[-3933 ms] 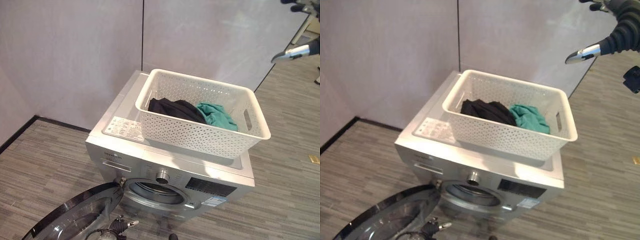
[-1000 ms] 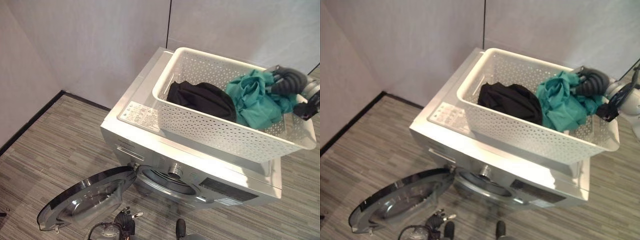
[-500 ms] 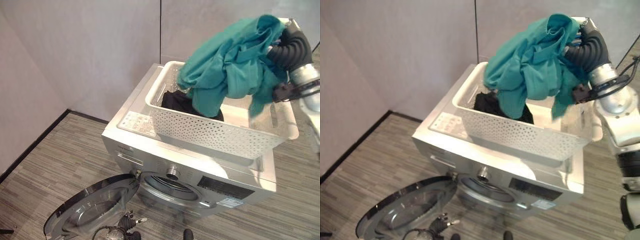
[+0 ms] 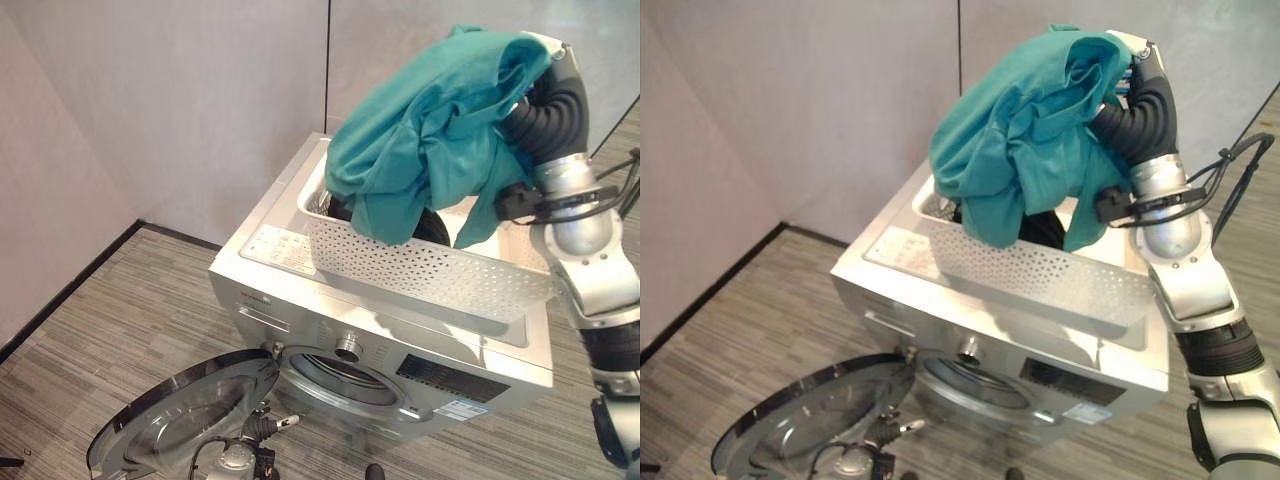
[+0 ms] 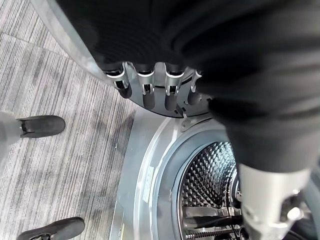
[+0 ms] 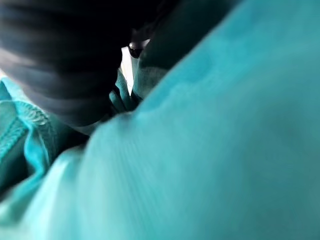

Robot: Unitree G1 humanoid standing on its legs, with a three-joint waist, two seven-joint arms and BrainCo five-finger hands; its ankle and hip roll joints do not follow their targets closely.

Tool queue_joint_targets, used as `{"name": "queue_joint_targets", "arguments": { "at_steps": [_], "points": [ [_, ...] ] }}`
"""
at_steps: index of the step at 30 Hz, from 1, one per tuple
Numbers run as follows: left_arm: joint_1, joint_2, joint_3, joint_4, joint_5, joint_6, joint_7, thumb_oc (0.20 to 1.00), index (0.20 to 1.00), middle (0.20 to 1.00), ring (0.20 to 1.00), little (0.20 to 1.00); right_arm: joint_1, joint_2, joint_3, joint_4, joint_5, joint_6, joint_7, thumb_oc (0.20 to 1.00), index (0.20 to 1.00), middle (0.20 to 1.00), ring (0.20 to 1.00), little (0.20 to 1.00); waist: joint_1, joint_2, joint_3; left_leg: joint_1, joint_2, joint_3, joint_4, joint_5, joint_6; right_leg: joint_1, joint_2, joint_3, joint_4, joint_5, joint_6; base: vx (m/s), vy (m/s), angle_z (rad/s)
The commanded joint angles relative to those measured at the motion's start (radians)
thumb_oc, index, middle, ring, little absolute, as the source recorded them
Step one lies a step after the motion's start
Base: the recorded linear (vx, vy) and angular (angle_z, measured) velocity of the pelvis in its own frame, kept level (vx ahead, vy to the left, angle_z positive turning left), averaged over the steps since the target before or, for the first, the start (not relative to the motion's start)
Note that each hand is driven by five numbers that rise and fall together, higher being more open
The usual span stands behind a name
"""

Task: Grab the laundry basket,head to the washer,open it,put in the laundry and shut it.

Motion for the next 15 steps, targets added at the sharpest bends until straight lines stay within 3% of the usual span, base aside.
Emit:
{"name": "queue_joint_targets", "arguments": {
  "at_steps": [1,8,14,15],
  "points": [
    [-0.085,0.033,-0.068,-0.009,-0.006,-0.058,0.036,1.000,1.000,1.000,1.000,1.000,-0.041,0.022,-0.145,-0.035,-0.053,-0.062,-0.086,0.200,0.200,0.200,0.200,0.200,0.027,-0.052,-0.021,0.055,-0.010,0.017,0.006,-0.091,0.017,0.013,-0.092,-0.023,0.081,-0.070,0.050,0.00,0.000,0.00],
    [-0.066,0.092,-0.102,-0.226,0.028,-0.079,0.049,1.000,1.000,1.000,1.000,1.000,-0.024,0.021,-0.165,-0.080,-0.082,-0.062,-0.096,0.200,0.200,0.200,0.200,0.200,0.030,-0.052,-0.020,0.055,-0.015,0.017,0.006,-0.094,0.021,0.016,-0.096,-0.025,0.077,-0.066,0.054,0.00,0.000,0.00],
    [-0.050,0.237,-0.108,-0.615,0.141,-0.110,0.054,1.000,1.000,1.000,1.000,1.000,0.004,0.013,-0.193,-0.102,-0.101,-0.059,-0.093,0.200,0.200,0.200,0.200,0.200,0.033,-0.052,-0.018,0.045,-0.020,0.018,0.006,-0.092,0.026,0.004,-0.101,-0.022,0.073,-0.055,0.058,-0.01,0.002,0.00],
    [-0.048,0.238,-0.107,-0.618,0.141,-0.108,0.054,1.000,1.000,1.000,1.000,1.000,0.004,0.014,-0.192,-0.102,-0.101,-0.059,-0.093,0.200,0.200,0.200,0.200,0.200,0.033,-0.052,-0.019,0.048,-0.019,0.018,0.006,-0.097,0.026,0.007,-0.100,-0.023,0.072,-0.059,0.059,-0.03,0.000,-0.02]
  ]
}}
